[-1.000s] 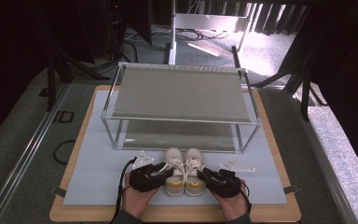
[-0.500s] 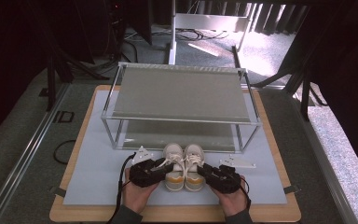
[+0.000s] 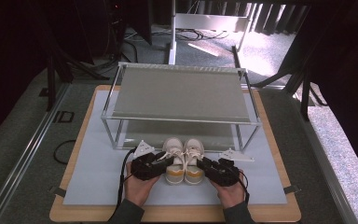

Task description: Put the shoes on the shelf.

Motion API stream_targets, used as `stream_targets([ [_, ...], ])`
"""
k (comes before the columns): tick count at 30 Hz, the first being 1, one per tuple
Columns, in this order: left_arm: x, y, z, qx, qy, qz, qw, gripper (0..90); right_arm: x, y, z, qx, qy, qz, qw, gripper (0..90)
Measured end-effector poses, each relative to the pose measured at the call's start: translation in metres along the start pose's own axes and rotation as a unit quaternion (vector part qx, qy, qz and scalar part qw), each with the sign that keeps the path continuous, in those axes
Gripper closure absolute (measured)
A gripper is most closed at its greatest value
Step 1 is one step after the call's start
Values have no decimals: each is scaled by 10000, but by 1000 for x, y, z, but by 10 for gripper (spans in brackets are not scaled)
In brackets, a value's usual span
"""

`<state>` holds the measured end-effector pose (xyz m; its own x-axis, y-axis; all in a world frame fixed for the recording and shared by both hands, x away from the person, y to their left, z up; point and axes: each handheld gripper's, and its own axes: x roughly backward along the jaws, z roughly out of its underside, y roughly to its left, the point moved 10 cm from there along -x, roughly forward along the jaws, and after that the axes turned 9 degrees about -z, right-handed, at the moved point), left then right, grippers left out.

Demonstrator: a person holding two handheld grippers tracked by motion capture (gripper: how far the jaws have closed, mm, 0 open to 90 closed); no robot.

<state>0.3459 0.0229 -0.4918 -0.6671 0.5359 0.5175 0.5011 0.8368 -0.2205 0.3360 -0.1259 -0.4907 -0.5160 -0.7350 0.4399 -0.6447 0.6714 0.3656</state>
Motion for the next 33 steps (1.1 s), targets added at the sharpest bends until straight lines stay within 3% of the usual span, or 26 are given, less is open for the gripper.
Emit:
stream_targets([
  [33, -33, 21, -27, 142, -276, -278, 9991, 587, -24, -33, -24, -82, -179, 18, 9998, 721],
])
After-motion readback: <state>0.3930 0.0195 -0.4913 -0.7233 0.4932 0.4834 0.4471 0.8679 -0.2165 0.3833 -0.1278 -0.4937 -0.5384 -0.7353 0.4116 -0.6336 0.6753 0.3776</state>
